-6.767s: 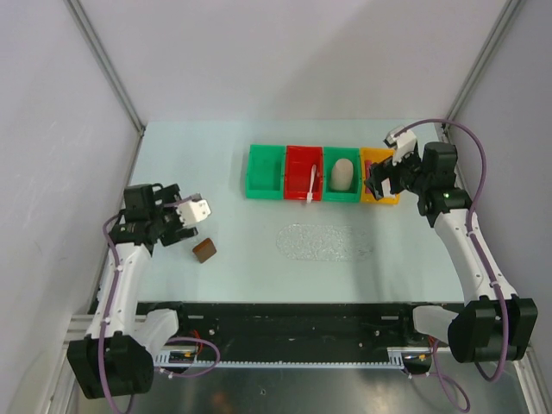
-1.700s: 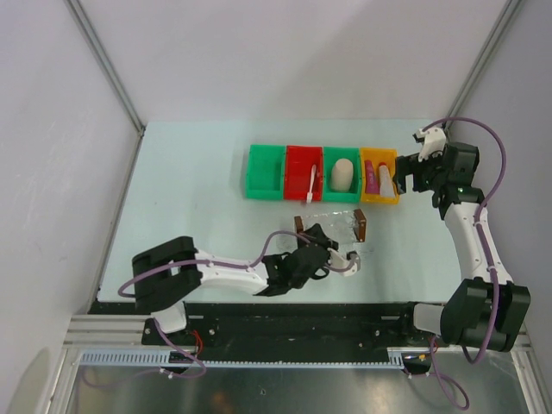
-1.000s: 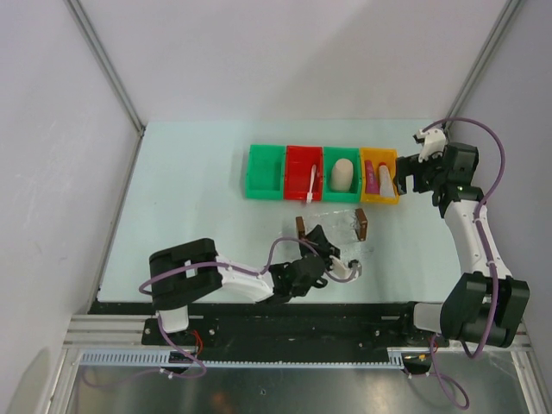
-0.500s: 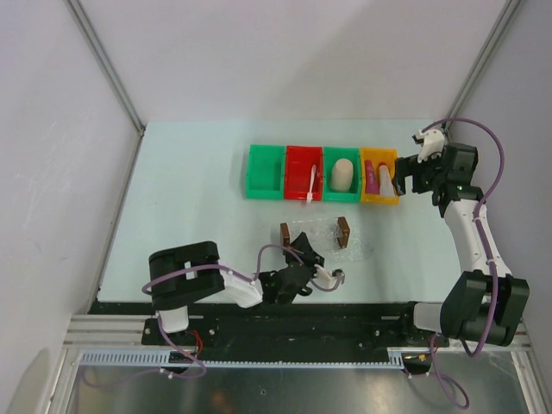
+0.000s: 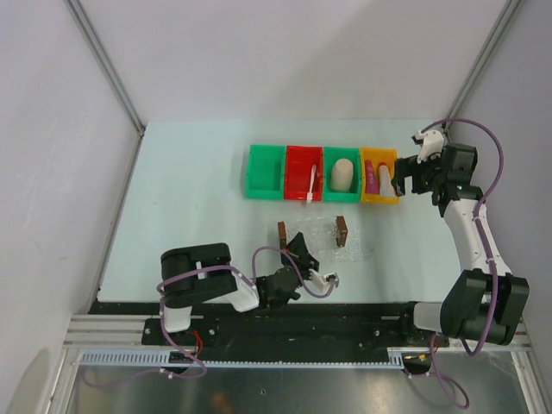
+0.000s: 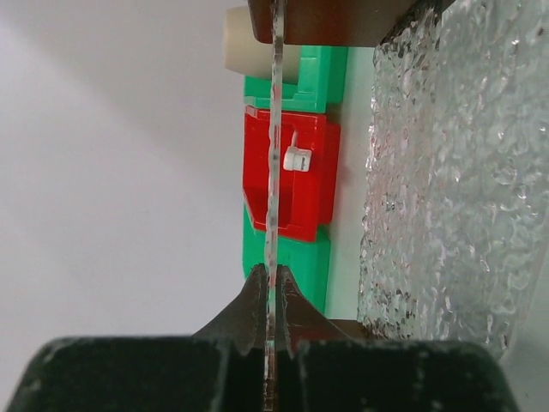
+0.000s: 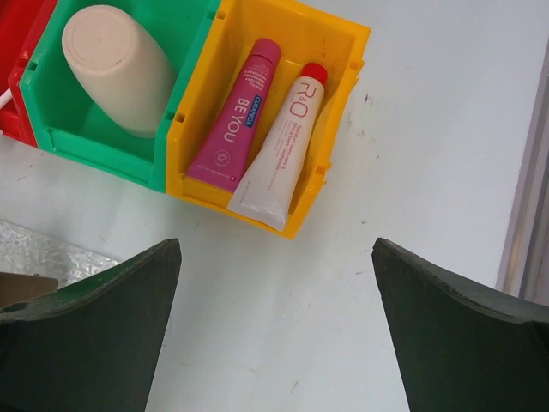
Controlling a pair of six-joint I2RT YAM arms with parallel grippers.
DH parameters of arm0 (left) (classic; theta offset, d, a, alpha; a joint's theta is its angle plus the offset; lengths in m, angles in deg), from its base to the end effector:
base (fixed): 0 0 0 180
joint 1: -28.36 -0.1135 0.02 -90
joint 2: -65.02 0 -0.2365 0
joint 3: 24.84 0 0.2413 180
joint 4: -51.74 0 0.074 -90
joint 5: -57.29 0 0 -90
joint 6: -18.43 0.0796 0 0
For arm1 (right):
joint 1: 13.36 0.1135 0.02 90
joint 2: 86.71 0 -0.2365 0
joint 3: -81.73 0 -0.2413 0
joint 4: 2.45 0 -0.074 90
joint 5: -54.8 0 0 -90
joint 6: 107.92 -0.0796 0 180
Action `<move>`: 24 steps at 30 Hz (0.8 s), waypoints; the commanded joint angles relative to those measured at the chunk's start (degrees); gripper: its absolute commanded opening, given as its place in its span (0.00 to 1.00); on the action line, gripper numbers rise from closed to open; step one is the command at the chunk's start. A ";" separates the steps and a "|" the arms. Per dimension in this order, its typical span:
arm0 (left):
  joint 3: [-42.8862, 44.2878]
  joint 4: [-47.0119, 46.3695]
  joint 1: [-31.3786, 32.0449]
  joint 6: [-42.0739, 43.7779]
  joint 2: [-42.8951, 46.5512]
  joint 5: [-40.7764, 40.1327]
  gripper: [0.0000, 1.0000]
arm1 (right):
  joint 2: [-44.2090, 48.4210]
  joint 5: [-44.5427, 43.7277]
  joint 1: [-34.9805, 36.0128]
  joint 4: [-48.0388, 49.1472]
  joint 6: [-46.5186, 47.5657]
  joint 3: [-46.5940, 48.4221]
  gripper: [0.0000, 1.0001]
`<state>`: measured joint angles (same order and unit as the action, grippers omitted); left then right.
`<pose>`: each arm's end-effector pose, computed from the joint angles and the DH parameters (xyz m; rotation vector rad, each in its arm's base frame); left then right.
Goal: Prepare toiletry sets of a toothbrush and toothpaste on the tray
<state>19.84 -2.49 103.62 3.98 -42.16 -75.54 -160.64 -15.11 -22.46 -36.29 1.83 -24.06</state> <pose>0.1369 -0.3076 0.1064 1.4350 0.9440 0.6415 0.3201 -0.0236 0.2597 -0.3952 2.0805 0.0798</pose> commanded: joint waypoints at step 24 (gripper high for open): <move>-1.54 -16.19 0.50 3.29 -5.85 -3.14 0.51 | -1.30 1.08 -0.13 0.02 0.82 2.15 1.00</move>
<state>19.22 -6.90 103.62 6.51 -47.99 -76.09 -161.82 -14.78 -22.46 -36.35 2.13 -24.06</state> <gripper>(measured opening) 0.494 0.994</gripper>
